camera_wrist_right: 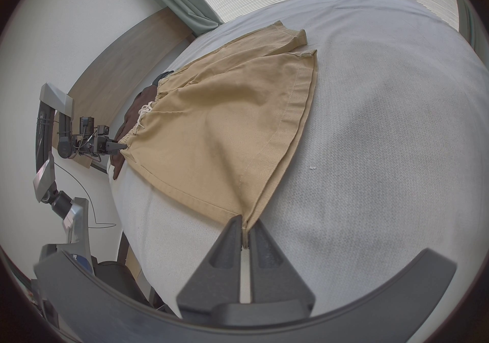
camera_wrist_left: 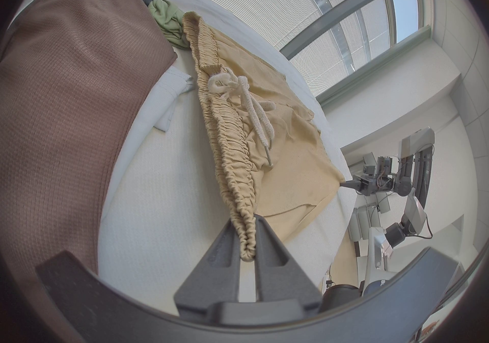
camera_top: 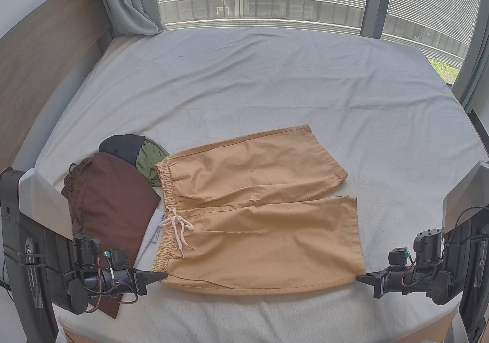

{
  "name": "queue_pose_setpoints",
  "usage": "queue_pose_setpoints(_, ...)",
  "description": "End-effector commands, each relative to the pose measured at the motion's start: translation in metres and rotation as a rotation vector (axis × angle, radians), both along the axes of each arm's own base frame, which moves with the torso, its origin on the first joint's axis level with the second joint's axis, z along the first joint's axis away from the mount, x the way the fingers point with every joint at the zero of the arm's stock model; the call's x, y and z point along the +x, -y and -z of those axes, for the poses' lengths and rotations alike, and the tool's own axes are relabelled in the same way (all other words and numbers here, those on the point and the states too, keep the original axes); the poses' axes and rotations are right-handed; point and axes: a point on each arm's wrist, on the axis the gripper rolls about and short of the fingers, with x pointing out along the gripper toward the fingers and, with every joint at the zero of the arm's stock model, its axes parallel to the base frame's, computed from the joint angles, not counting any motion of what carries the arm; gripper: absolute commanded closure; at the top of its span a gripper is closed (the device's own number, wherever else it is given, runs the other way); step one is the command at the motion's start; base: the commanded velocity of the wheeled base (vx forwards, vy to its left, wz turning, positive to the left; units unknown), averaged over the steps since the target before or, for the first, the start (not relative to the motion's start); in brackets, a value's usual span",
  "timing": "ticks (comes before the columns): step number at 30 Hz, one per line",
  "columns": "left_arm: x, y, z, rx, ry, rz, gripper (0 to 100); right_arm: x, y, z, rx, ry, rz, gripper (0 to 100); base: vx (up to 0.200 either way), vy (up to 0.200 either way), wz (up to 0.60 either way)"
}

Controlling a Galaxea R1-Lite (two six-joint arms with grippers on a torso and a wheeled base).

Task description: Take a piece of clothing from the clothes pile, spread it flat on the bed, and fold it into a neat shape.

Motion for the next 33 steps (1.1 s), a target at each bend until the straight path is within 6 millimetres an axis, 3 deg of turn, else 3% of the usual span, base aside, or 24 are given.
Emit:
queue_pose_setpoints(1,-0.008,-0.004,0.002,0.010,-0.016,0.008,100,-0.004,0.001,0.000,-0.007,-0.009,-0.004,100,0.000,0.000,0.00)
queue_pose_setpoints(18,-0.026,-0.011,0.010,0.038,-0.005,0.115,100,-0.005,0.004,0.002,0.002,-0.006,-0.044,100,0.000,0.000,0.00)
queue_pose_setpoints(33,-0.007,-0.008,-0.005,0.016,0.120,0.142,100,0.004,0.002,-0.012,0.083,0.072,-0.091,100,0.000,0.000,0.00)
